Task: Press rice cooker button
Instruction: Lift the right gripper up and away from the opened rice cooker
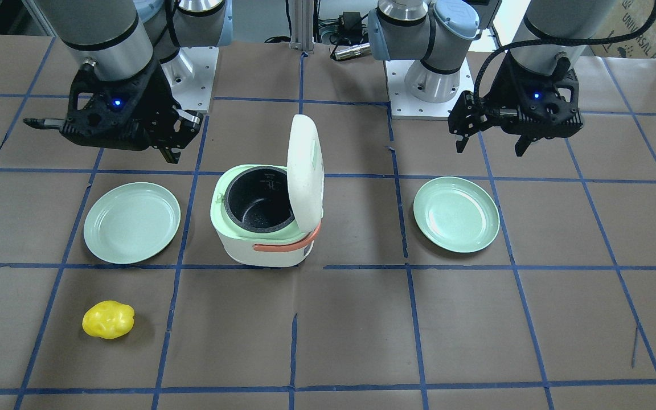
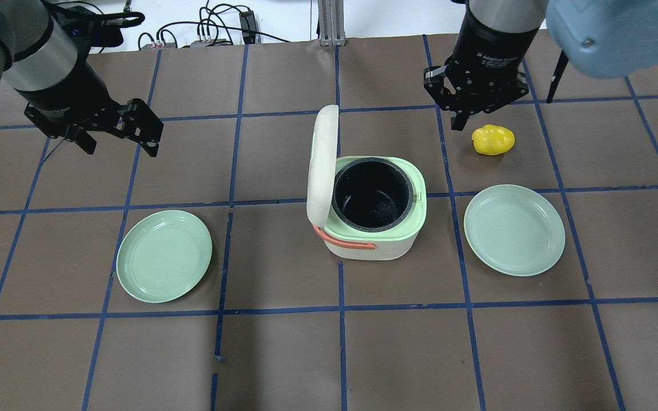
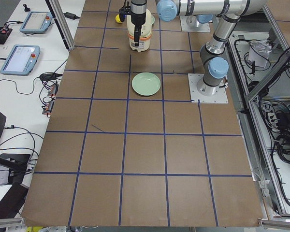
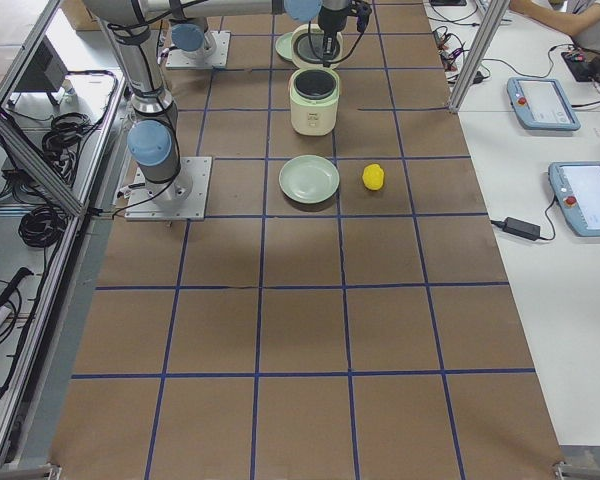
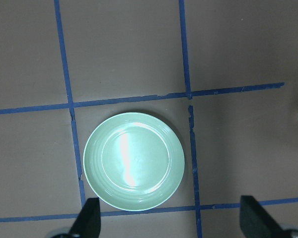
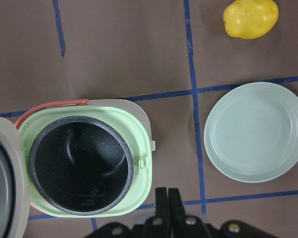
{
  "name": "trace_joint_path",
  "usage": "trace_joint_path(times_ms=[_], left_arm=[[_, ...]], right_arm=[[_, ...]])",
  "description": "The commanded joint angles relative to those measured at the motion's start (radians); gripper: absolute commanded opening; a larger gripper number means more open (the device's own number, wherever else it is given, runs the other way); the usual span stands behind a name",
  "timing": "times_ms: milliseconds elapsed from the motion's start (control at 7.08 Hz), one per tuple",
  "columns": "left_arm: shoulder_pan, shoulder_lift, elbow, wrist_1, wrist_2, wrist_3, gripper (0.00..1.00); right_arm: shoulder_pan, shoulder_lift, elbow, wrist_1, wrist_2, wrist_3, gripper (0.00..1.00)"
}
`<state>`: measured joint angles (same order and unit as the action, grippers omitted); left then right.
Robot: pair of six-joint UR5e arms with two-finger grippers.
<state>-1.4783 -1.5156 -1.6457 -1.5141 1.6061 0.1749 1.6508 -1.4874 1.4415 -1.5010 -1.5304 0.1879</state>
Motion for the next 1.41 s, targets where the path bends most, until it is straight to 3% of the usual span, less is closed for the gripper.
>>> trace_joint_path(times_ms=[0, 141, 283, 424, 707, 1272], left_arm=[[0.000, 0.000, 0.001, 0.000, 0.000, 0.000, 1.00], [0.000, 0.000, 0.000, 0.000, 0.000, 0.000, 1.00], [0.000, 0.000, 0.000, 0.000, 0.000, 0.000, 1.00], [0.000, 0.000, 0.000, 0.000, 0.000, 0.000, 1.00], [0.000, 0.000, 0.000, 0.000, 0.000, 0.000, 1.00], [0.000, 0.000, 0.000, 0.000, 0.000, 0.000, 1.00]], right_arm=[[-0.066, -0.052, -0.018, 0.073, -0.081, -0.101, 0.41], [-0.090, -0.086, -0.018, 0.106, -0.102, -0.135, 0.67], [-0.092, -0.097, -0.009, 0.107, -0.093, -0.137, 0.87], [-0.094, -0.085, -0.007, 0.102, -0.082, -0.139, 0.99], [-0.095, -0.085, -0.004, 0.097, -0.015, -0.148, 0.99], [-0.094, -0.086, 0.016, 0.071, -0.036, -0.134, 1.00]])
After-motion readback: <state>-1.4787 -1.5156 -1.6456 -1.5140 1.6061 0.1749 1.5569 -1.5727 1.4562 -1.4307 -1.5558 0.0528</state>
